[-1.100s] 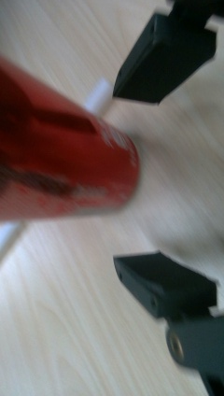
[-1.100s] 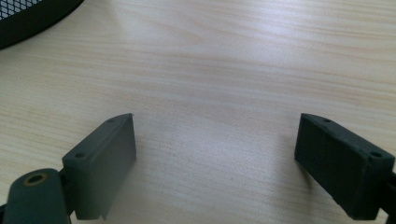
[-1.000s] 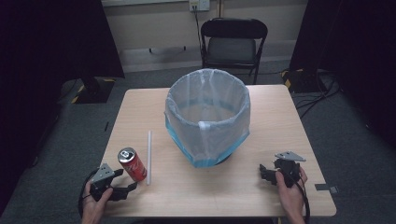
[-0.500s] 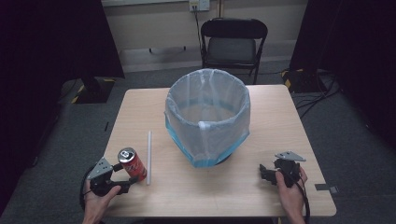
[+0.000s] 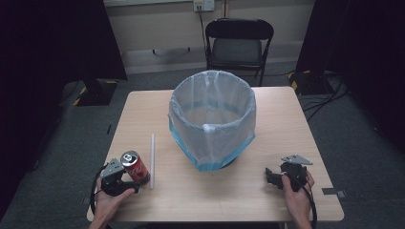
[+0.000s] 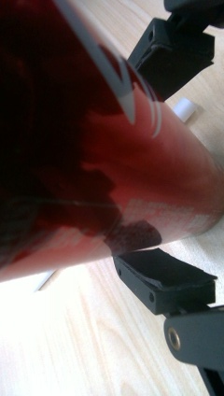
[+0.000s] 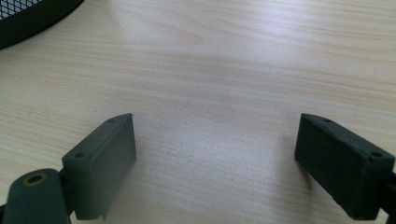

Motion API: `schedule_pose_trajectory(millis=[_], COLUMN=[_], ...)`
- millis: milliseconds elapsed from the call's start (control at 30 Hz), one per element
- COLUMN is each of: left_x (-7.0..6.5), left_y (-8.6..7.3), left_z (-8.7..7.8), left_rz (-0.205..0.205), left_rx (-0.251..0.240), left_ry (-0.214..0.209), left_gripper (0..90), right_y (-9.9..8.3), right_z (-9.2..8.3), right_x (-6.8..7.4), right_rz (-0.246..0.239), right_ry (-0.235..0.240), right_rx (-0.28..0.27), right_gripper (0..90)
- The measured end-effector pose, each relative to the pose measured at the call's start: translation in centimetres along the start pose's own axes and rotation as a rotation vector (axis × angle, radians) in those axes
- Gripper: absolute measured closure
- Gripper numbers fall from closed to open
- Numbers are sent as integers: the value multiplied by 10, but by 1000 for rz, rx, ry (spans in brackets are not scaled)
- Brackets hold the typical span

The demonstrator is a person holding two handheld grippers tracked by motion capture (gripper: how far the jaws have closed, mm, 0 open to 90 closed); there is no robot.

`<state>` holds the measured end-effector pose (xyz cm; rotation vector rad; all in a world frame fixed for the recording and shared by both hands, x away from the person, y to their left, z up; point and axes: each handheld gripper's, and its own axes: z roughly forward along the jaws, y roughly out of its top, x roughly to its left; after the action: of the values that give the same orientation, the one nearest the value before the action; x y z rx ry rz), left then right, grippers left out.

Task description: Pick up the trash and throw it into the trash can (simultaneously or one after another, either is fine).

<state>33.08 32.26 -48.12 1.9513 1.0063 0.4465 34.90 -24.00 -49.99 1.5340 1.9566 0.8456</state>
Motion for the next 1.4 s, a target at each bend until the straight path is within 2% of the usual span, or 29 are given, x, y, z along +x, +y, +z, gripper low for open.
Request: schedule_pose_trajectory(millis=[133,233,267,300,433,567,800,900,1100,1200,1367,1400], left_x=[4,5,5,6,7,8,9,10,10,8,4,4], left_y=[-2,-4,-4,-4,-3,-3,-1,0,5,8,15,18], left_z=[3,5,5,4,3,2,-5,-8,-13,-15,-19,-20], left_rz=[-28,-13,-17,-15,-13,-29,-55,-62,-103,-104,-99,-117], left_rx=[7,32,29,29,32,29,-19,-25,-65,-74,-88,-102], left_ry=[4,14,8,15,19,28,28,23,9,21,7,-11], left_gripper=[217,247,306,319,336,339,340,341,342,343,343,343], right_y=[0,0,0,0,0,0,0,0,0,0,0,0], right_z=[0,0,0,0,0,0,0,0,0,0,0,0], right_x=[0,0,0,0,0,0,0,0,0,0,0,-1], right_rz=[0,0,0,0,0,0,0,0,0,0,0,-4], right_ry=[-1,0,-1,0,0,0,0,0,0,0,-1,4], right_rx=[1,0,1,0,0,0,0,0,0,0,1,3], right_gripper=[117,117,117,117,117,117,117,117,117,117,117,114])
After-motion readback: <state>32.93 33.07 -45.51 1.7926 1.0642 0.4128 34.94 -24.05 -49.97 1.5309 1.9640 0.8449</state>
